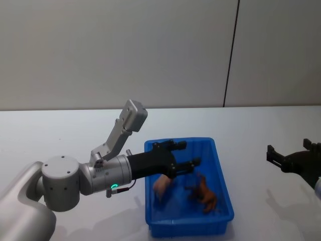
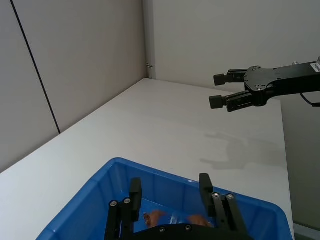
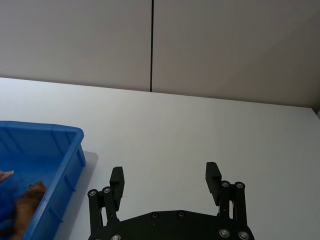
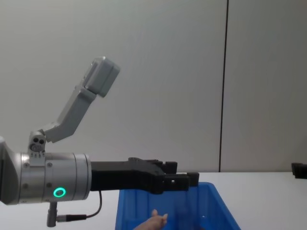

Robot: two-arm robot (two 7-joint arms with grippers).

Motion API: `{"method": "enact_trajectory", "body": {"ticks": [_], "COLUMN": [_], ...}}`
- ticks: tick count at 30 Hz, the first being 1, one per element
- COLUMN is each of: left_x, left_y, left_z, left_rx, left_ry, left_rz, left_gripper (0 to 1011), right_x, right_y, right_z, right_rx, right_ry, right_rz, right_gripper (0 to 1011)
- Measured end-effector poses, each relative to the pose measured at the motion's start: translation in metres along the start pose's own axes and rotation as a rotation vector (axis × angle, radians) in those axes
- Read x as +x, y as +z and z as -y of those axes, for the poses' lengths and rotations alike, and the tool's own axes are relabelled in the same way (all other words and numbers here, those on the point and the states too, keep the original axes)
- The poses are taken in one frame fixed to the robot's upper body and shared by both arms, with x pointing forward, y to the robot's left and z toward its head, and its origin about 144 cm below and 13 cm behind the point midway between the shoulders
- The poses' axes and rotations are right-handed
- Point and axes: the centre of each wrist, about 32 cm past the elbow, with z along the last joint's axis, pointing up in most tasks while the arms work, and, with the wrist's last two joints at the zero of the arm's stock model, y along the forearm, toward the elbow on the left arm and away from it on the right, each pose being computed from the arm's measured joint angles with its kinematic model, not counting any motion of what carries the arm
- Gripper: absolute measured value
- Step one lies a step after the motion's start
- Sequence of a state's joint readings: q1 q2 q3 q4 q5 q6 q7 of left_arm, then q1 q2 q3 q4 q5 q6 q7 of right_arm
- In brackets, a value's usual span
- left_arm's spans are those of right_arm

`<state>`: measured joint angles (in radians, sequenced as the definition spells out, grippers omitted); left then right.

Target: Pick up the two dolls from the table and place them into the box.

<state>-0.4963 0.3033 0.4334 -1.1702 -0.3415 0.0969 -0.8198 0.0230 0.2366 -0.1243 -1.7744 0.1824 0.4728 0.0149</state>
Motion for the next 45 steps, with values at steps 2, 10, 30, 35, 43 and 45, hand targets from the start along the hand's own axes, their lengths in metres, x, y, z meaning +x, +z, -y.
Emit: {"method": "enact_trajectory", "body": {"ticks": [2,10,30,35,43,45], "left_x": [0.000,-0.003,-0.021,-0.028,-0.037,-0.039], "left_y": [0.000,0.002,0.016,0.020,0.027,0.029], "left_z": [0.000,-0.007,-0.043,-0.053,-0.067,-0.070], "left_rx": [-0.001,-0.009,-0.046,-0.054,-0.066,-0.069], "left_ry": [0.002,0.056,0.330,0.419,0.546,0.586], "left_rz": [0.001,0.010,0.044,0.055,0.074,0.079], "left_gripper": [752,955,1001,1001,1001,1001], "right_x": [0.000,0.000,0.000,0.000,0.000,0.000], "right_y": [0.000,0.000,0.000,0.000,0.000,0.000], "right_z": [0.000,0.000,0.000,0.000,0.000,0.000], "right_rx": [0.000,0.000,0.000,0.000,0.000,0.000], "right_ry": [0.000,0.000,0.000,0.000,0.000,0.000], "right_rz": [0.000,0.000,0.000,0.000,0.000,0.000], "right_gripper": [1001,1001,1001,1001,1001,1001]}}
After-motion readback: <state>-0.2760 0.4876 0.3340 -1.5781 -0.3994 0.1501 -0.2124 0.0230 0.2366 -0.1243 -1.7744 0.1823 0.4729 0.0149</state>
